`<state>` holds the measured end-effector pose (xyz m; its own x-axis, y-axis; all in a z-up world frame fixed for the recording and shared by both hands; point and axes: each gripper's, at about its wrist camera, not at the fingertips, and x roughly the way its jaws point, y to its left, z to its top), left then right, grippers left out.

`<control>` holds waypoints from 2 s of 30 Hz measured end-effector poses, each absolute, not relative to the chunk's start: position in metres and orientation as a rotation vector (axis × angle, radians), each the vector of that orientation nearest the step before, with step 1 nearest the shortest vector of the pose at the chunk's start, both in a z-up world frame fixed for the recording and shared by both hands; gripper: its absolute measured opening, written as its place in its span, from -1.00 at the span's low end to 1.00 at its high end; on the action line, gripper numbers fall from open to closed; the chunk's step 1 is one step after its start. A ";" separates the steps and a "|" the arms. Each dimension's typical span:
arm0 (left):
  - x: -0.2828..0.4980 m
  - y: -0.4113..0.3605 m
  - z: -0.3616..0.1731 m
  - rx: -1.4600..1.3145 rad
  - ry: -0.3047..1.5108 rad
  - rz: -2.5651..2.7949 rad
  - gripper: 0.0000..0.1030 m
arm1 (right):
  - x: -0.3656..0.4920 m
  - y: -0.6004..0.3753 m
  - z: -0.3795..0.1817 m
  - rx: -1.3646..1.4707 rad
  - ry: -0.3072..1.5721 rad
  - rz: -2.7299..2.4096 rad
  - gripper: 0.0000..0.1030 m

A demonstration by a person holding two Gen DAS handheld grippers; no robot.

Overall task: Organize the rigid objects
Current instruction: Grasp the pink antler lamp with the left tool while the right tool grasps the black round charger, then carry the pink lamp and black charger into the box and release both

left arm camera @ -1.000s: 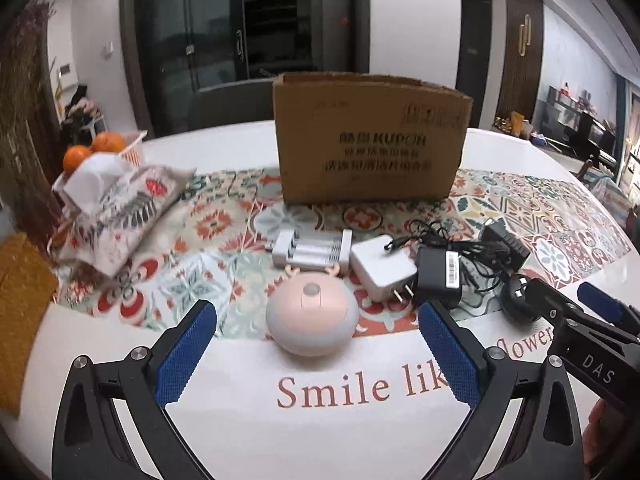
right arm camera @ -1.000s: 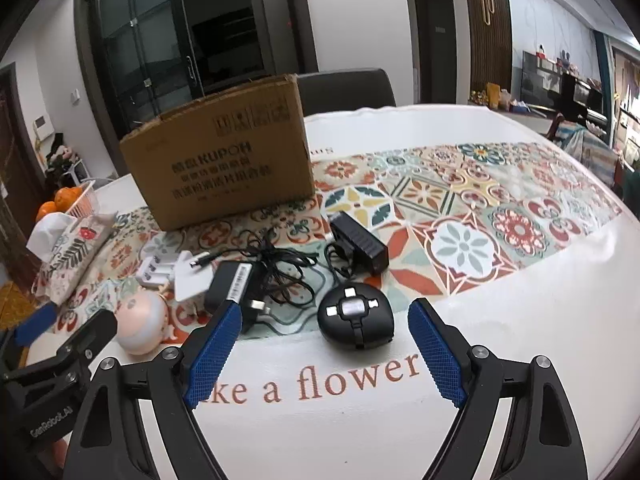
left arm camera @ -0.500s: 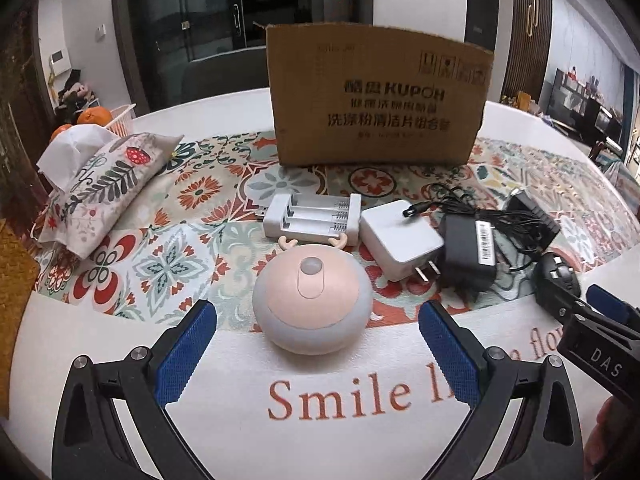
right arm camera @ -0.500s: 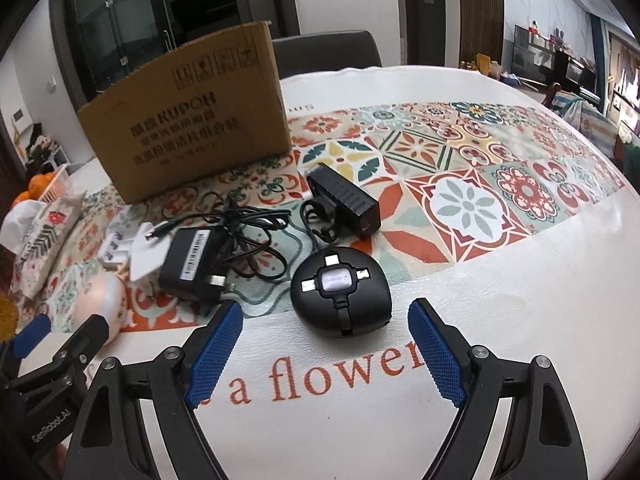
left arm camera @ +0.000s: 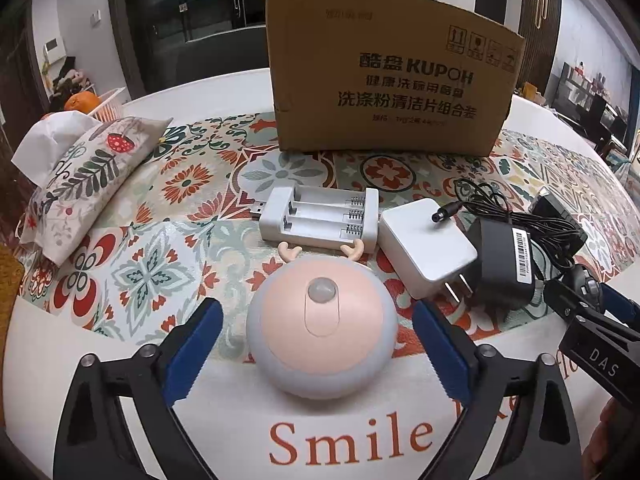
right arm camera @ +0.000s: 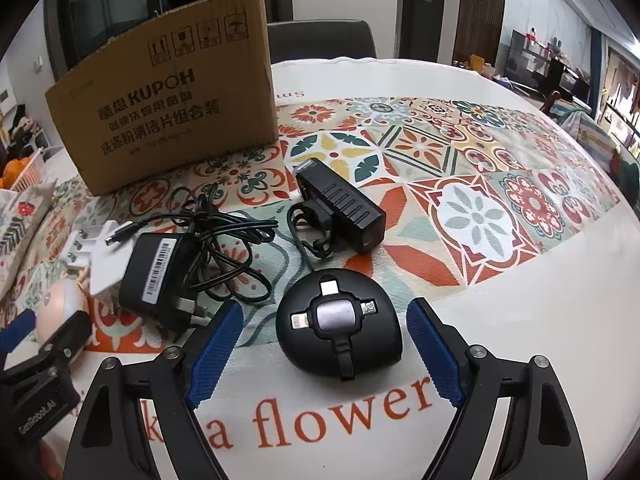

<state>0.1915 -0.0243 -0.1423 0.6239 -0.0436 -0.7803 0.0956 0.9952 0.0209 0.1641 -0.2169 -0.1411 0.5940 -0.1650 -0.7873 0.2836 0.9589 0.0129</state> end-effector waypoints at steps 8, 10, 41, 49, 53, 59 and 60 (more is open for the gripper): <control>0.197 -0.025 -0.149 0.045 0.918 -0.101 0.54 | 0.171 -0.219 -0.146 0.137 0.909 -0.260 0.57; 0.197 -0.025 -0.150 0.046 0.917 -0.103 0.46 | 0.170 -0.218 -0.146 0.137 0.905 -0.250 0.47; 0.164 -0.027 -0.103 0.042 0.792 -0.168 0.44 | 0.135 -0.207 -0.106 0.148 0.784 -0.142 0.11; 0.159 -0.023 -0.075 -0.001 0.750 -0.197 0.44 | 0.129 -0.203 -0.080 0.166 0.719 -0.097 0.11; 0.160 -0.022 -0.062 0.004 0.717 -0.197 0.44 | 0.128 -0.200 -0.065 0.160 0.674 -0.083 0.11; 0.165 -0.021 -0.041 0.016 0.659 -0.202 0.44 | 0.132 -0.197 -0.045 0.163 0.621 -0.057 0.11; 0.166 -0.021 -0.037 0.020 0.649 -0.203 0.44 | 0.133 -0.196 -0.043 0.163 0.615 -0.054 0.11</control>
